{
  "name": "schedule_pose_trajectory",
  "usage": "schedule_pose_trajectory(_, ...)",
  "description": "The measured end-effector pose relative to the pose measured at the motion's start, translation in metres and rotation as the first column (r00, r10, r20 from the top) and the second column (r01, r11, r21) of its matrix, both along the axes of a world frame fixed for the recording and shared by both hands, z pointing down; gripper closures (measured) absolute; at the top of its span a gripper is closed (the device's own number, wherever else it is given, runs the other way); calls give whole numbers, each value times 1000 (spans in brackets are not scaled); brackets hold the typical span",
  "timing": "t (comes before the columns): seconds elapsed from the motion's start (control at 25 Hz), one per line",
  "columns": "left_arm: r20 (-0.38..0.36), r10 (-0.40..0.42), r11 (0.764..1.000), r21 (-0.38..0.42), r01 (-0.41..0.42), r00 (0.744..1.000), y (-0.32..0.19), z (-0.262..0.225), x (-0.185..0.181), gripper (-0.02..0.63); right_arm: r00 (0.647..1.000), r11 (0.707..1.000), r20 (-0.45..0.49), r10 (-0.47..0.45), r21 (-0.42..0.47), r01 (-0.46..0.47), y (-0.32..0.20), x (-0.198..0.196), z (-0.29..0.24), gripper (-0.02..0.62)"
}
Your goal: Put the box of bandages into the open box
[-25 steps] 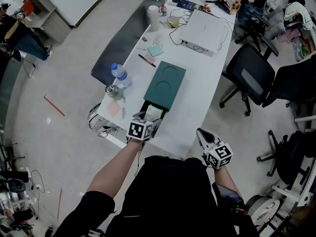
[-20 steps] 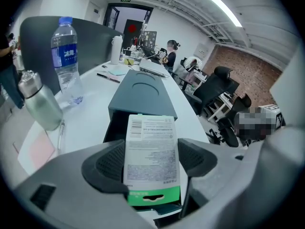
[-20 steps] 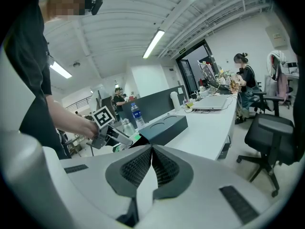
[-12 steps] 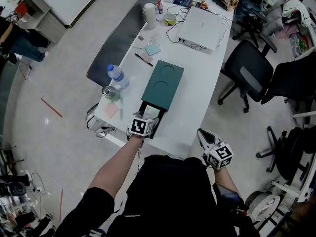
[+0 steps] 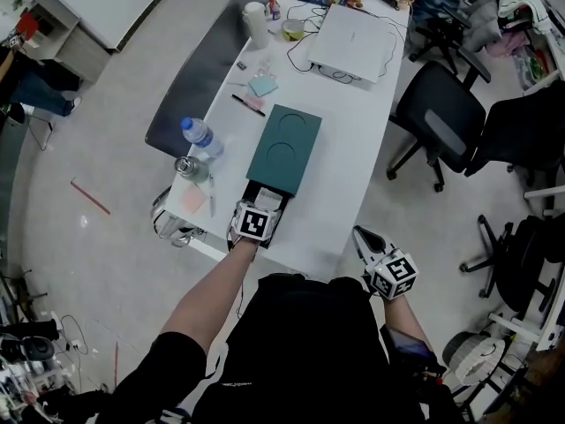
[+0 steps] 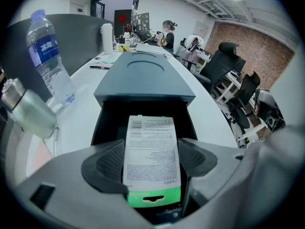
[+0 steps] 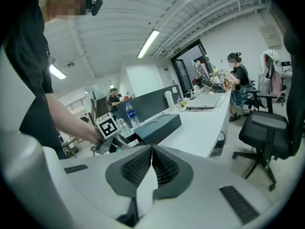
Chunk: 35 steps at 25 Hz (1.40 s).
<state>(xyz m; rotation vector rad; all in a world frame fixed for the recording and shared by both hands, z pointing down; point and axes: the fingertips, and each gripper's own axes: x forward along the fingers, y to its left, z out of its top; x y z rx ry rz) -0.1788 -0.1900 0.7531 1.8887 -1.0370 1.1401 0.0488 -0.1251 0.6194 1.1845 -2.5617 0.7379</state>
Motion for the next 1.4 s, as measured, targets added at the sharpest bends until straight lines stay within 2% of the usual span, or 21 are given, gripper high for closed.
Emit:
schedule_pose_trajectory(0.24,20,3,999,32,-4,1000,-6,3,-1,255,1000,1000,-2,0,-5,0,-2,5,1,568)
schedule_pose_trajectory(0.56,15,14,1000,9,-14,1000,-1,0,0,255,1000,1000,1,-12,0,12,-2,9,1,568)
schedule_pose_trajectory(0.76,41,29,999,37,-30,999,-7,-5,-4,255,1000,1000,5,-19,4,19,-2,12,2,568)
schedule_pose_trajectory(0.92,24,58,998,16,-59,998,-4,-8,1,236,1000,1000,8,-21,5,21,0,18,3,568)
schedule_pose_trajectory(1.16,20,46,999,18,-47,999,-2,-14,1,233,999,1000,20,-25,10,25,1,23,4,568)
schedule_pose_trajectory(1.4,21,2,995,96,-4,1000,0,-32,-3,236,998,998,33,-61,21,60,3,26,1,568)
